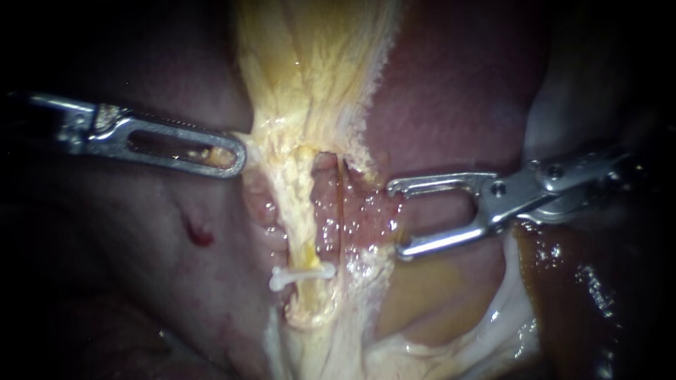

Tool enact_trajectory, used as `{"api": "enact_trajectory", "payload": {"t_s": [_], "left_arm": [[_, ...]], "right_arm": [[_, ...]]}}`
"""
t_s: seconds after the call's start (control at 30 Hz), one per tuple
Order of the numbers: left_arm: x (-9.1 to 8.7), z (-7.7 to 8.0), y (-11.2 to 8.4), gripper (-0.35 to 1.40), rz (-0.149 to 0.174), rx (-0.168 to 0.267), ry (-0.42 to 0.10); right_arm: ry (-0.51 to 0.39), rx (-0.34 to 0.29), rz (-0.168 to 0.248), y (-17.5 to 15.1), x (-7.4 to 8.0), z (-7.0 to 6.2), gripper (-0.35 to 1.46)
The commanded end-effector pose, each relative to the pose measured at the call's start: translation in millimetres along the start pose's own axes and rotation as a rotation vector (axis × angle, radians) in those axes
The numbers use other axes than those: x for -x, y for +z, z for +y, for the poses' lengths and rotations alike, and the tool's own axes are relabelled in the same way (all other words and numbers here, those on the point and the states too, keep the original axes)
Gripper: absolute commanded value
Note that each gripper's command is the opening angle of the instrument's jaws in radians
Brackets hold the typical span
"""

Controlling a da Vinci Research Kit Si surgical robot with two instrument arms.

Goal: Going back first clip left tube

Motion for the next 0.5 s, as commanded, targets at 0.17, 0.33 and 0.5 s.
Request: {"api": "enact_trajectory", "payload": {"t_s": [0.17, 0.33, 0.5], "left_arm": [[0.0, 0.0, 0.0, -0.35, 0.0, 0.0, 0.0], [-0.1, 0.0, 0.1, -0.35, -0.001, 0.001, 0.001], [-0.9, 0.3, 1.4, -0.35, -0.002, 0.002, 0.006]], "right_arm": [[-0.002, 0.005, 0.001, -0.7, -0.1, 0.2, 0.5], [-0.002, 0.007, 0.0, -0.7, -0.1, 0.1, 0.5], [-0.002, 0.007, 0.0, -0.9, -0.1, 0.0, 0.5]]}}
